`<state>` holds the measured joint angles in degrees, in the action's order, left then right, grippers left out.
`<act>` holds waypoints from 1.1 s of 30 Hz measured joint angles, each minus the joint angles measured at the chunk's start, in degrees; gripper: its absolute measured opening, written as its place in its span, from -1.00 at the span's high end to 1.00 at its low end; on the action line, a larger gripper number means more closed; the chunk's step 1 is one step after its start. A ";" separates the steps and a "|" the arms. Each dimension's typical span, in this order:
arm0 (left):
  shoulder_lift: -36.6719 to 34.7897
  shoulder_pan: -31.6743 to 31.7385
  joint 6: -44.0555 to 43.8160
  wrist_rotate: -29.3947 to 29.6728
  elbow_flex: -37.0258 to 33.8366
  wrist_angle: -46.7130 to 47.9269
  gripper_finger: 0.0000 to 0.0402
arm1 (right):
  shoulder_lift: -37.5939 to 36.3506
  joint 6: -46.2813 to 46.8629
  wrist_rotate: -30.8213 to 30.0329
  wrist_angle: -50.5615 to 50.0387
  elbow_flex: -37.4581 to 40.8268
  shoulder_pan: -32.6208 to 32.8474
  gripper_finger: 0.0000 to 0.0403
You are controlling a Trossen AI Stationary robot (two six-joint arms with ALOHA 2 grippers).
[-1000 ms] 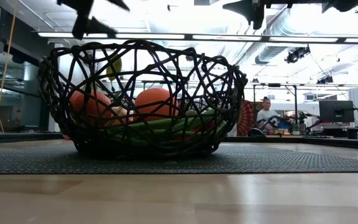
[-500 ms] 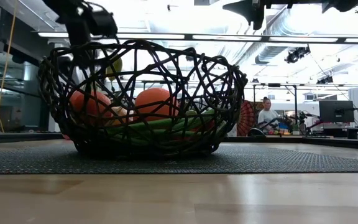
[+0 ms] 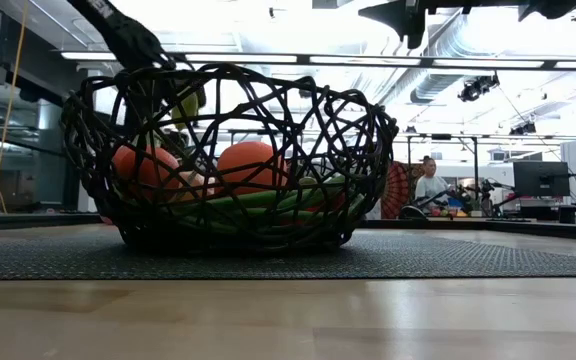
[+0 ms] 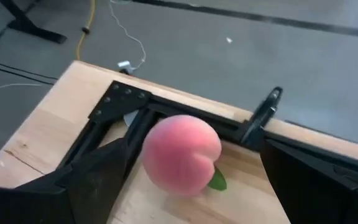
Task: Build produce basket
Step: Put the pink peach into the black mesh basket
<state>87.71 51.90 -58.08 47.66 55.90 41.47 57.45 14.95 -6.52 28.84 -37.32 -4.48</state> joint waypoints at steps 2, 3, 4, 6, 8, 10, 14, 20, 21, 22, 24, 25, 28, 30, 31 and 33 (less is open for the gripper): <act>1.51 0.00 -1.56 1.20 0.09 -0.20 -0.77 | 0.00 0.01 0.00 -0.50 0.00 0.00 -0.93; 2.59 0.05 -2.09 1.46 0.11 -0.51 -0.77 | 0.00 0.02 0.00 -0.81 0.00 0.00 -0.93; 3.80 0.25 -2.64 1.49 0.11 -0.59 -0.77 | 0.00 0.04 0.00 -1.07 0.00 0.00 -0.93; 5.78 0.62 -3.89 2.24 0.24 -0.53 -0.77 | 0.00 0.15 0.00 -1.93 0.00 -0.01 -0.93; 7.97 1.27 -4.99 3.01 1.21 -0.73 -0.77 | 0.00 0.23 0.00 -3.40 0.00 -0.01 -0.93; 9.93 1.76 -6.84 3.54 2.16 0.54 -0.77 | 0.00 1.14 0.01 -4.62 0.00 0.01 -0.93; 12.87 3.08 -10.17 4.60 4.29 0.57 -0.77 | 0.00 3.09 0.02 -7.42 0.00 -0.01 -0.93; 17.21 4.28 -13.35 0.88 7.89 6.28 -0.77 | 0.00 3.21 0.02 -8.04 0.00 0.01 -0.93; 17.63 4.35 -13.26 -0.27 7.88 7.18 -0.77 | 0.00 3.21 0.02 -8.08 0.00 0.01 -0.93; 17.83 4.37 -13.23 -0.95 7.85 7.63 -0.77 | 0.00 3.21 0.02 -8.06 0.00 0.01 -0.93; 18.26 4.35 -13.30 -2.20 7.89 8.20 -0.77 | 0.00 3.21 0.02 -8.06 0.00 0.01 -0.93; 18.57 4.35 -13.31 -2.82 7.80 8.87 -0.77 | 0.00 3.21 0.02 -8.06 0.00 0.01 -0.93; 18.78 4.33 -13.38 -3.32 7.71 9.34 -0.77 | 0.00 3.21 0.02 -8.06 0.00 0.01 -0.93; 18.77 4.33 -13.75 -3.28 7.74 9.21 -0.77 | 0.00 3.20 0.04 -8.04 0.00 0.01 -0.93; 18.77 4.33 -13.88 -3.26 7.72 9.37 -0.77 | 0.00 3.16 0.04 -8.05 0.00 0.01 -0.93; 18.77 4.33 -14.64 -2.79 7.72 9.31 -0.76 | 0.00 3.16 0.04 -8.06 0.00 0.01 -0.93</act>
<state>106.48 56.23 -72.72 44.87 63.61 50.78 57.45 18.11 -6.48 20.78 -37.32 -4.47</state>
